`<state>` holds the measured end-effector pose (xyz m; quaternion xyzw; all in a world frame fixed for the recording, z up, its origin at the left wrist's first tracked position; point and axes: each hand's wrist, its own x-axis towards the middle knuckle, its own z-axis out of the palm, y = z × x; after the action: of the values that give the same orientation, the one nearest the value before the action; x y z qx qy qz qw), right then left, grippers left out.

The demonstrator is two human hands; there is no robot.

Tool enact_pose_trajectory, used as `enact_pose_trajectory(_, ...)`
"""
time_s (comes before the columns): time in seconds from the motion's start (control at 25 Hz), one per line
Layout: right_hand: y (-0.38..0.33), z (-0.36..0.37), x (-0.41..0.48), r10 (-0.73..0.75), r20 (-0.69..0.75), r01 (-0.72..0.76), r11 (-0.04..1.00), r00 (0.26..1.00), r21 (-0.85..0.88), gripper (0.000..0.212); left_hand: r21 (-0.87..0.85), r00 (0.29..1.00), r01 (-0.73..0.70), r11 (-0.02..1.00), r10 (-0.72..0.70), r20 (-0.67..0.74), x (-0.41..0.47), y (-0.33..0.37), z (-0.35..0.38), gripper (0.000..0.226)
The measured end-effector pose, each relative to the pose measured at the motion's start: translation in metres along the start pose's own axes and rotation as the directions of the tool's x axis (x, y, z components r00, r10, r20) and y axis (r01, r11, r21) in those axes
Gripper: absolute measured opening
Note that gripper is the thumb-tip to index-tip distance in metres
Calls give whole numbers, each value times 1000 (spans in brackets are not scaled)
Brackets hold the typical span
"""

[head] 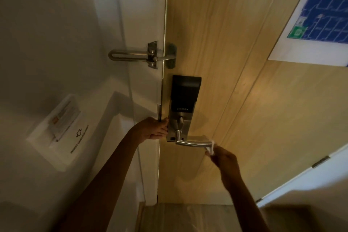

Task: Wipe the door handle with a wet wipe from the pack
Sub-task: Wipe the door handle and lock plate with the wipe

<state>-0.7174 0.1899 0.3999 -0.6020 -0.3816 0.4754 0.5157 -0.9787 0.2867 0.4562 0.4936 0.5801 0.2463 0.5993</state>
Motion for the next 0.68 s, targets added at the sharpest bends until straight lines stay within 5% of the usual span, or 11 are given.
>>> enact_pose_trajectory(0.12,19,34,-18,106,55,-114,977,993,182,22,-60,999,29,998,-27,24,-1,3,0,43)
enact_pose_trajectory(0.28,23,67,-20,121,126,-145,968,985,204,27,-82,999,51,995,-49,23,-4,6,3,37)
enact_pose_trajectory(0.44,17,95,-19,241,216,-320,796,946,513,21,-59,994,49,997,-43,97,-7,9,2,37)
enact_pose_trajectory(0.68,9,95,-19,319,213,-378,663,924,646,14,-36,993,77,996,-74,91,-11,14,5,41)
